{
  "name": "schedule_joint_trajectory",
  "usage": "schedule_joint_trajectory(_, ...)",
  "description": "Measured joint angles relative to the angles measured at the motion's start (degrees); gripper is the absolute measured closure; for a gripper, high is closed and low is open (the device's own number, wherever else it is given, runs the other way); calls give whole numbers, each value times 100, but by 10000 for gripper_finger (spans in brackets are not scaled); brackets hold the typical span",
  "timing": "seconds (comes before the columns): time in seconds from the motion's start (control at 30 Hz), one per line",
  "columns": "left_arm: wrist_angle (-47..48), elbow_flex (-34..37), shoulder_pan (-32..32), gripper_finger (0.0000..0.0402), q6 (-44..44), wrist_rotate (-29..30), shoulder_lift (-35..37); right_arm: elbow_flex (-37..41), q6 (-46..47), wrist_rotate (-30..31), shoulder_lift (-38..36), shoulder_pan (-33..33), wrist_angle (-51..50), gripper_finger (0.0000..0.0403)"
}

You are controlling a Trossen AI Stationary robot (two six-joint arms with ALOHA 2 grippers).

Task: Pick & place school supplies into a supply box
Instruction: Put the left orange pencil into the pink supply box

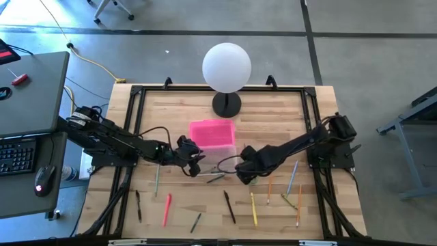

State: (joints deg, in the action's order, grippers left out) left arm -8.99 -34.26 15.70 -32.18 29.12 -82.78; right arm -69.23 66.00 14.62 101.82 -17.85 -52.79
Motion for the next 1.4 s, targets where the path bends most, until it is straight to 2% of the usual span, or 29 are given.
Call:
schedule_joint_trajectory(0.1,-51,0,4,259,45,-1,0,0,190,-366,188,-2,35,351)
schedule_joint_trajectory(0.47,-36,2,4,263,58,-5,0,2,601,-621,344,4,-78,379)
schedule_joint_trajectory(0.67,-33,2,4,263,65,-9,0,120,481,-831,378,4,-174,365)
schedule_joint_trajectory(0.77,-32,2,4,263,86,-10,0,114,242,-1219,350,4,-584,353)
schedule_joint_trajectory(0.87,-47,2,4,263,89,-11,0,101,402,-1518,343,-12,-1265,341)
schedule_joint_trajectory(1.0,-44,2,4,263,88,-11,0,116,846,-1521,343,-140,-1618,328)
schedule_joint_trajectory(1.1,-42,2,4,263,88,-12,0,118,888,-1602,343,-290,-1546,320)
schedule_joint_trajectory(1.4,-42,2,2,263,87,-12,0,116,1547,-1332,343,-615,-1334,311)
